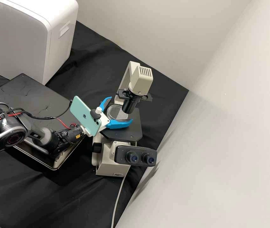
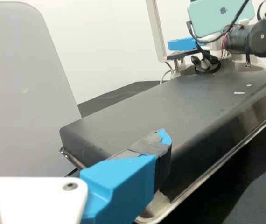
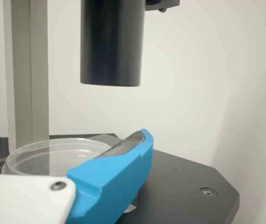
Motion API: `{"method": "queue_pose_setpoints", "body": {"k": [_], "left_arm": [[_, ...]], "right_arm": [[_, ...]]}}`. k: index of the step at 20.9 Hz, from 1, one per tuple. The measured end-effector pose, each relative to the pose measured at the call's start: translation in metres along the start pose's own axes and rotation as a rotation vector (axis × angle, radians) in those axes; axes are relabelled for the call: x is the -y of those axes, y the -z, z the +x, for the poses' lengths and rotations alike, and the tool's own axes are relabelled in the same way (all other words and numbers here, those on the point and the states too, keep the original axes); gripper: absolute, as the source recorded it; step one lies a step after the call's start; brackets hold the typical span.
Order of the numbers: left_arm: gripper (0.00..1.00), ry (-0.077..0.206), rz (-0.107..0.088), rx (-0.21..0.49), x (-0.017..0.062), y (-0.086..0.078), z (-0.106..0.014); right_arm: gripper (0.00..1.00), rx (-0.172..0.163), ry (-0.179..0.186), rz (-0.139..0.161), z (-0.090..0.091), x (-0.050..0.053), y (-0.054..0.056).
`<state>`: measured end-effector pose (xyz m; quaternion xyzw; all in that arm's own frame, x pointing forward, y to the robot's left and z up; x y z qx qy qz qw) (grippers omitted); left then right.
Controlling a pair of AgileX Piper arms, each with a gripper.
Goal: Place the petri dish on the bench
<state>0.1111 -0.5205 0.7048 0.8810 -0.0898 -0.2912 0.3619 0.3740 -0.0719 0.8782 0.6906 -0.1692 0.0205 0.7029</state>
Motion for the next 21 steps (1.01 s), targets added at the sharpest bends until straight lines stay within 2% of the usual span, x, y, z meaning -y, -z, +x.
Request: {"method": "queue_pose_setpoints", "body": {"k": [3, 11, 13, 17, 21], "left_arm": [[1.00, 0.005, 0.003, 0.000, 0.0010, -0.0002, 0.0004], [1.00, 0.005, 0.003, 0.000, 0.0010, -0.0002, 0.0004], [1.00, 0.005, 0.003, 0.000, 0.0010, -0.0002, 0.0004], [1.00, 0.005, 0.003, 0.000, 0.0010, -0.0002, 0.0004], [1.00, 0.002, 0.011, 0.018, 0.0007, -0.0018, 0.0003]], "right_arm": [[1.00, 0.007, -0.006, -0.015, -0.0003, 0.0001, -0.0002], [1.00, 0.000, -0.016, -0.017, -0.0051, 0.0015, -0.0021], [1.00, -0.001, -0.011, -0.001, -0.0057, 0.0022, -0.0023], [1.00, -0.027, -0.011, 0.056, -0.0070, 0.0051, -0.0039], [1.00, -0.037, -0.016, 0.081, -0.0072, 0.0047, -0.0031]]}}
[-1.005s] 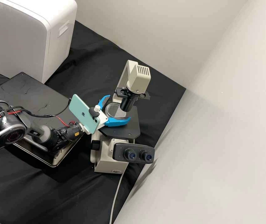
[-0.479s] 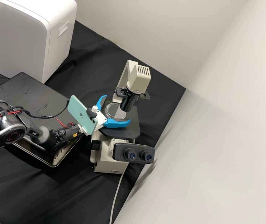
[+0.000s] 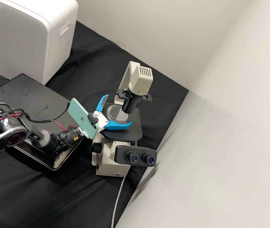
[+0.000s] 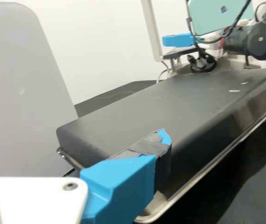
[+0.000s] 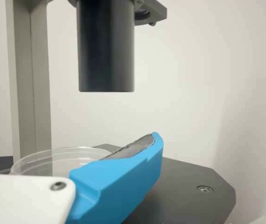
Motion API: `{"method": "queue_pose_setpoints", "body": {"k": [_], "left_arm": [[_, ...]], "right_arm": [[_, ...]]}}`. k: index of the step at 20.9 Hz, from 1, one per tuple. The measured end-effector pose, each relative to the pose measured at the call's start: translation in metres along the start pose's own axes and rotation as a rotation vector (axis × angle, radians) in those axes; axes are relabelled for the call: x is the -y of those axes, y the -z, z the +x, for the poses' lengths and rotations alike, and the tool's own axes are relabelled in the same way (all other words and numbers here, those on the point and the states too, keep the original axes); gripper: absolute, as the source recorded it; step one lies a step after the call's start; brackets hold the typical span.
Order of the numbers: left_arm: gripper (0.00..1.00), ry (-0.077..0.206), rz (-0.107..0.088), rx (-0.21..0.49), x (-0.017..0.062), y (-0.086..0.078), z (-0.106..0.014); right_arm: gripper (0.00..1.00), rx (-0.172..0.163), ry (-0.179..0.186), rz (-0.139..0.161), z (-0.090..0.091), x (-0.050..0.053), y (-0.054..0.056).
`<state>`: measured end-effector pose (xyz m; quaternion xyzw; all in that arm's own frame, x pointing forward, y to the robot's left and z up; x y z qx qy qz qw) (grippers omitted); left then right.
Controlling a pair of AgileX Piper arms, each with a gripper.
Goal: Place the petri dish on the bench
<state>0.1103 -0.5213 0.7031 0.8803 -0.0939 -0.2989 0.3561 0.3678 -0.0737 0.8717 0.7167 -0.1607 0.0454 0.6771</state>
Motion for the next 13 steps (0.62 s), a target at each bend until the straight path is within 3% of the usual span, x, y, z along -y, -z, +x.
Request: {"method": "queue_pose_setpoints", "body": {"k": [7, 9, 11, 13], "left_arm": [[1.00, 0.000, 0.001, -0.001, 0.0000, 0.000, 0.000], [1.00, -0.001, 0.000, -0.007, -0.0001, 0.001, 0.000], [1.00, -0.001, 0.000, -0.011, -0.0001, 0.002, 0.001], [1.00, -0.001, 0.001, -0.012, -0.0001, 0.002, 0.001]], "right_arm": [[1.00, 0.002, -0.003, 0.004, 0.000, 0.000, 0.000], [1.00, -0.003, 0.004, 0.001, -0.001, 0.004, 0.003], [1.00, -0.013, 0.030, -0.027, -0.003, 0.013, 0.008], [1.00, -0.009, 0.019, -0.031, -0.004, 0.017, 0.008]]}}
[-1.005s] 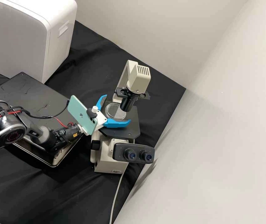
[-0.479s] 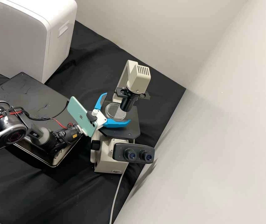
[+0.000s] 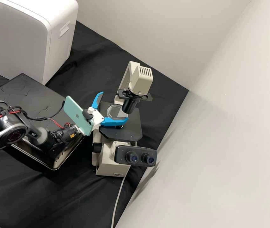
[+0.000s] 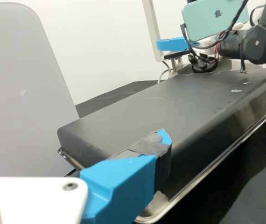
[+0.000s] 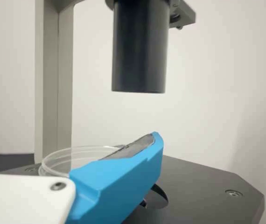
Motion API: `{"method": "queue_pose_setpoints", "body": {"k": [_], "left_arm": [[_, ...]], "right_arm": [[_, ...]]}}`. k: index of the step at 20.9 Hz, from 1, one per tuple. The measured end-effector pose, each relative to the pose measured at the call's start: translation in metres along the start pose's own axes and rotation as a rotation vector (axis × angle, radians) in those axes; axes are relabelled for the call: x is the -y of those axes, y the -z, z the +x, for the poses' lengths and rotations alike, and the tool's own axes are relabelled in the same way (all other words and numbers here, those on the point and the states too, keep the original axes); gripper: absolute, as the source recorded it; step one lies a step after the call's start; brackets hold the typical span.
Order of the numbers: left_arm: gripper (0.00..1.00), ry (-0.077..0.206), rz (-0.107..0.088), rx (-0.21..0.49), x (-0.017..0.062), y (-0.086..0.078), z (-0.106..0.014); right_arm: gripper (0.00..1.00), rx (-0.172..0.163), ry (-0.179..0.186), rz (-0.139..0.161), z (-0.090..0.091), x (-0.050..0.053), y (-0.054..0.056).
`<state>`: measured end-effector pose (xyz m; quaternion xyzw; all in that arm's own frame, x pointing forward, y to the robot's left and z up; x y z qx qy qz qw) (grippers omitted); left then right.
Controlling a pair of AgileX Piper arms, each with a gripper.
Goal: Place the petri dish on the bench
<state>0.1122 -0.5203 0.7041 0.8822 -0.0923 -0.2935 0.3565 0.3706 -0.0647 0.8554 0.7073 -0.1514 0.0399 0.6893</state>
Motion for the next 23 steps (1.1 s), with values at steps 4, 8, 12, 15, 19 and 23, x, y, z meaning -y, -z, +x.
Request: {"method": "queue_pose_setpoints", "body": {"k": [4, 8, 12, 15, 19, 23], "left_arm": [[1.00, 0.000, 0.000, -0.007, 0.0000, 0.0012, 0.0003], [1.00, 0.000, -0.001, -0.009, 0.0000, 0.0014, 0.0004], [1.00, 0.000, -0.001, -0.009, 0.0000, 0.0014, 0.0004], [1.00, 0.000, -0.001, -0.009, 0.0000, 0.0014, 0.0004], [1.00, 0.010, 0.005, -0.009, 0.0019, 0.0011, 0.0010], [1.00, 0.010, 0.005, -0.009, 0.0019, 0.0011, 0.0010]], "right_arm": [[1.00, 0.000, -0.008, 0.003, -0.0001, 0.0022, 0.0005], [1.00, 0.003, -0.011, 0.007, -0.0002, 0.0026, 0.0009], [1.00, 0.004, -0.011, 0.007, -0.0002, 0.0028, 0.0010], [1.00, 0.009, -0.015, -0.006, -0.0003, 0.0027, 0.0009], [1.00, 0.032, -0.028, -0.132, -0.0062, 0.0030, 0.0027], [1.00, 0.043, -0.030, -0.211, -0.0089, 0.0044, 0.0025]]}}
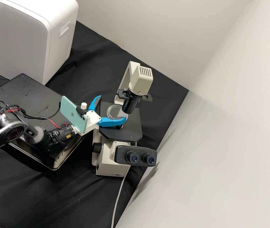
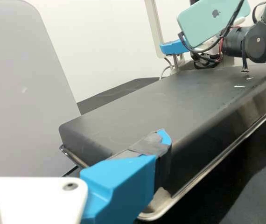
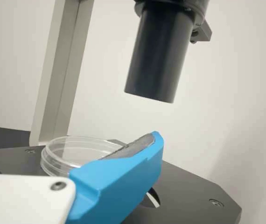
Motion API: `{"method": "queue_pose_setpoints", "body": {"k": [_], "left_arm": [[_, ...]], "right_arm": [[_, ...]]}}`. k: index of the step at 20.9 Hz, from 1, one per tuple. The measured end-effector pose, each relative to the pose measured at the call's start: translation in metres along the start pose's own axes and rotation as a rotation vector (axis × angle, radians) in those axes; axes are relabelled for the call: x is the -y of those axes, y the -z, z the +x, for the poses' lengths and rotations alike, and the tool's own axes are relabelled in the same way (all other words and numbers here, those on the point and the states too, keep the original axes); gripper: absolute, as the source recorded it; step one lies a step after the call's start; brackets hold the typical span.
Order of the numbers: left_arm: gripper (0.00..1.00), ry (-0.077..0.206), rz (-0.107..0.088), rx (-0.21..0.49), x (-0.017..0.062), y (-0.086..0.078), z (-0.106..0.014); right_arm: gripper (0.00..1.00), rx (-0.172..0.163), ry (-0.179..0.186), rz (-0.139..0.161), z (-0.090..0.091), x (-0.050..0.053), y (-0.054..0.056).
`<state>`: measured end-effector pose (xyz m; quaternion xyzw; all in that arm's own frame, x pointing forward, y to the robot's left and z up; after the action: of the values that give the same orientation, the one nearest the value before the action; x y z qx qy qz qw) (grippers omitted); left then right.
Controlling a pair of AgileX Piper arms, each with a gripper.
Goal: Place the petri dish on the bench
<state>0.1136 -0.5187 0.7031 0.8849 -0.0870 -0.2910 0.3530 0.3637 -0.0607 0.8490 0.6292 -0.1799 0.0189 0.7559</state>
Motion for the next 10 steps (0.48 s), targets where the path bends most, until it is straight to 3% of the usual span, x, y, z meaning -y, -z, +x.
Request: {"method": "queue_pose_setpoints", "body": {"k": [5, 8, 10], "left_arm": [[1.00, 0.000, 0.000, 0.000, 0.0000, 0.0000, 0.0000], [1.00, 0.000, 0.000, 0.000, 0.0000, 0.0000, 0.0000], [1.00, 0.000, 0.000, 0.000, 0.0000, 0.0000, 0.0000]], "right_arm": [[1.00, -0.006, 0.003, 0.001, 0.0001, 0.0000, 0.0000], [1.00, -0.042, 0.025, 0.085, 0.0014, -0.0038, -0.0047], [1.00, -0.080, 0.054, 0.198, 0.0031, -0.0080, -0.0091]]}}
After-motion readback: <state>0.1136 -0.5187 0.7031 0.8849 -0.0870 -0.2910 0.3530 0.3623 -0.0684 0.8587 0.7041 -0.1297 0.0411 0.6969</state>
